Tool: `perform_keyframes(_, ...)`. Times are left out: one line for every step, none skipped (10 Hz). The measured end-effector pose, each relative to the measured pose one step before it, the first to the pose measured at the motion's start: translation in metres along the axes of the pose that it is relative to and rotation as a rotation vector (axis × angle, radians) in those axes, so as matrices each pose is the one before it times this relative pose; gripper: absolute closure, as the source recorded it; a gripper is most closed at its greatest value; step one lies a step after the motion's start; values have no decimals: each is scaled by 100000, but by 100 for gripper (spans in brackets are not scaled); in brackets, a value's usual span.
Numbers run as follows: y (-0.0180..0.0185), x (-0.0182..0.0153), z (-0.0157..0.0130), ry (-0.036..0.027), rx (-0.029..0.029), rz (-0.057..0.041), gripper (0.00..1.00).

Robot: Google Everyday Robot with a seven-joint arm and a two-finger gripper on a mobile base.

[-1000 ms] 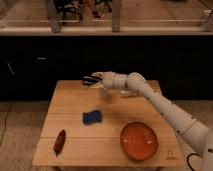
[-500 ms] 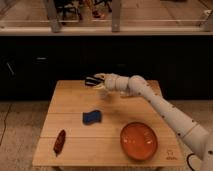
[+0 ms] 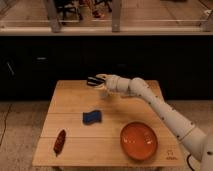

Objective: Place the eraser in the ceramic cup

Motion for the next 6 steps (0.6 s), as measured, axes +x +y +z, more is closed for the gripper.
perform_keyframes(-150, 211, -103, 99, 593, 185, 100)
perform_keyframes(-26, 401, -40, 118, 502, 430, 100)
perform_keyframes(-32, 139, 62, -204, 301, -28, 100)
perform_keyframes(-1, 111, 92, -271, 138, -460, 99)
perform_keyframes(-4, -50, 111, -249, -492, -945, 91)
perform_keyframes(10, -18, 45, -270, -290, -587, 82)
